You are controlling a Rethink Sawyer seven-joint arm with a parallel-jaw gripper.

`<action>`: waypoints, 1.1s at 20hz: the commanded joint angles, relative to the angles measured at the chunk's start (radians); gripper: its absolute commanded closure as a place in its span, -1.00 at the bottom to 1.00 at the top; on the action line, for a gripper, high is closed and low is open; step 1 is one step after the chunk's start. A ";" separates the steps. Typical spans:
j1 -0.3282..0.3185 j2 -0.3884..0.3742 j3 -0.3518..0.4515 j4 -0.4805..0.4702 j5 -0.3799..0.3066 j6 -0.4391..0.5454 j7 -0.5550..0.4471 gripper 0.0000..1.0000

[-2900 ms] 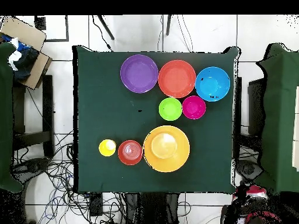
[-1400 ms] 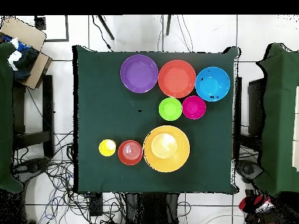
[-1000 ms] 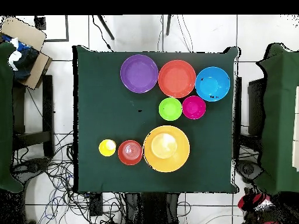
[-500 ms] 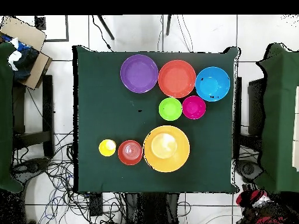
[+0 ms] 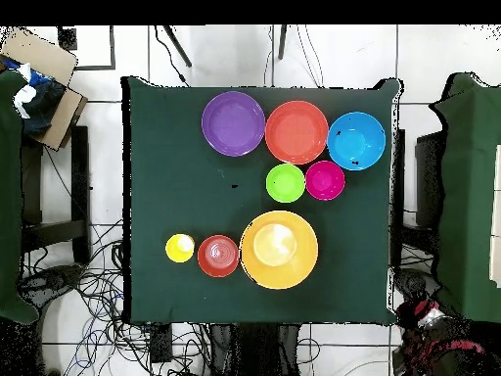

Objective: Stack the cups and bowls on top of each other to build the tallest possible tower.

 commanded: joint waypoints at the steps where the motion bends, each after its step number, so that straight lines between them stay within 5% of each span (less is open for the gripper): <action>1: 0.031 0.119 0.074 0.049 -0.093 -0.101 0.018 -1.00; 22: 0.098 0.242 0.027 -0.051 -0.124 -0.195 0.092 -1.00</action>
